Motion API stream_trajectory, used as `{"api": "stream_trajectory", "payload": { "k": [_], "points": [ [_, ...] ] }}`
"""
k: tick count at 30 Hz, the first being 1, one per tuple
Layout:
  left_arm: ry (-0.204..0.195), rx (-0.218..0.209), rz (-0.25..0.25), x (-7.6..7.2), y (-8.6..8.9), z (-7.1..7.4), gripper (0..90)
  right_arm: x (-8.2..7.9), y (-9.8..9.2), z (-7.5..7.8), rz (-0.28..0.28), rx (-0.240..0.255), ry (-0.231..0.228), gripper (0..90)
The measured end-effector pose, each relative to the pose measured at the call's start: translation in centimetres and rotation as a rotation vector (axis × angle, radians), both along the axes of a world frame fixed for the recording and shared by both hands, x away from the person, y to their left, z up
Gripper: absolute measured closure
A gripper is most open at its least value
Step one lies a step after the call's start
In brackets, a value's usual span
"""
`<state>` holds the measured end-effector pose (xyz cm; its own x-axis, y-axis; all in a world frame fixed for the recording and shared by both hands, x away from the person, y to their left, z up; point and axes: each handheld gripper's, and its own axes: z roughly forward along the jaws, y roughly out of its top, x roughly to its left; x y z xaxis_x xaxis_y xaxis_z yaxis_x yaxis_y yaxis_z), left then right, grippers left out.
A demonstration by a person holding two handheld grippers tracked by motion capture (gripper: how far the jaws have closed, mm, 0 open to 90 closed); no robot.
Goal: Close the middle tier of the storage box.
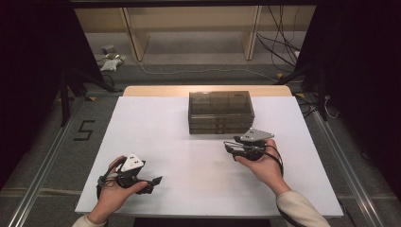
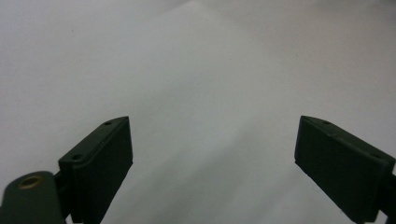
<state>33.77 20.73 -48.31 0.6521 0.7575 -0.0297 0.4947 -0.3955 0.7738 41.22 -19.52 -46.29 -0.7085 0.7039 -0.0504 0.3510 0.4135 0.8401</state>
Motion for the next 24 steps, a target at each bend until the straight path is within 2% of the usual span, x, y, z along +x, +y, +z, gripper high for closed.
{"api": "stream_trajectory", "payload": {
  "k": [4, 12, 16, 24],
  "points": [
    [0.002, -0.003, 0.002, 0.0, 0.0, 0.0, 11.5, -0.4, -0.1, -0.1, 0.021, -0.009, 0.015, 40.3],
    [0.004, -0.002, 0.003, 0.0, 0.0, 0.0, 11.5, -1.2, -0.8, -0.1, 0.047, 0.017, 0.029, 28.1],
    [0.003, -0.001, 0.002, 0.0, 0.0, 0.0, 11.5, -1.7, -1.4, -0.3, 0.052, 0.036, 0.044, 25.9],
    [0.004, -0.003, 0.004, 0.0, 0.0, 0.0, 11.4, -3.1, -2.7, -0.4, 0.09, 0.039, 0.059, 24.9]
  ]
}}
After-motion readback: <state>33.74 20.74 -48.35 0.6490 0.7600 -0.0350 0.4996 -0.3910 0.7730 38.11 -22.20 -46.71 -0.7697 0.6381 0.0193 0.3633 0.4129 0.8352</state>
